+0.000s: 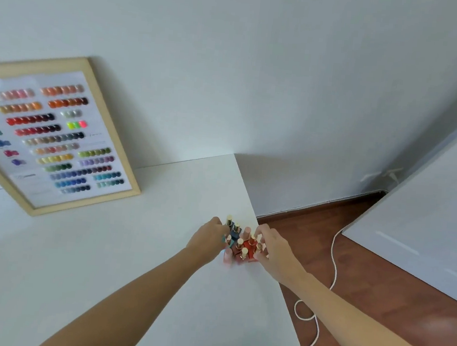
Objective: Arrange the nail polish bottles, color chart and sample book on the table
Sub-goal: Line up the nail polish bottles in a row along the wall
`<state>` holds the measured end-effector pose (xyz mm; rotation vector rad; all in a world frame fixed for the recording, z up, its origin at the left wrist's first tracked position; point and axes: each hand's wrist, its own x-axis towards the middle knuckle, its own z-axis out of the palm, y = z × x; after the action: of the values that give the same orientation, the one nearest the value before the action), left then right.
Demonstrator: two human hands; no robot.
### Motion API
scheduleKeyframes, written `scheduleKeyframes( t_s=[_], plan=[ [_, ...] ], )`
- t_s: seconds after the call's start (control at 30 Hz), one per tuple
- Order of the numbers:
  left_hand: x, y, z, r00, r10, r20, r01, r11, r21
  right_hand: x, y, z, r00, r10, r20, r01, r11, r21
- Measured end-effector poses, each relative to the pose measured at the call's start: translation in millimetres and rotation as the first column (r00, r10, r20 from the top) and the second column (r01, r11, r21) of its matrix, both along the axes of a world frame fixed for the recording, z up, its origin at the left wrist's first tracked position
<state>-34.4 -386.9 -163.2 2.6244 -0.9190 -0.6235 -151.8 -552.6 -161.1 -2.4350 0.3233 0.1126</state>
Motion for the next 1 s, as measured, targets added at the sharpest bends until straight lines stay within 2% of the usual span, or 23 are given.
scheduleKeyframes(
  t_s=[0.2, 0.4, 0.7, 1.0],
  plan=[
    [-11, -5, 1, 0.996, 0.085, 0.004, -0.084, 0.995, -0.061, 11, -8, 0, 0.99, 0.142, -0.002, -0.142, 0.99, 0.001],
    [-18, -10, 3, 0.992, 0.129, 0.014, -0.128, 0.991, -0.045, 16, -7, 1, 0.985, 0.171, 0.028, -0.169, 0.984, -0.059],
    [-9, 0, 3, 0.998, 0.002, 0.058, -0.005, 0.999, 0.048, 16, -11, 6, 0.987, 0.158, 0.012, -0.154, 0.978, -0.142],
    [24, 24, 27, 0.999, -0.023, 0.042, 0.022, 1.0, 0.018, 35, -45, 40, 0.988, 0.119, -0.094, -0.133, 0.979, -0.154]
  ],
)
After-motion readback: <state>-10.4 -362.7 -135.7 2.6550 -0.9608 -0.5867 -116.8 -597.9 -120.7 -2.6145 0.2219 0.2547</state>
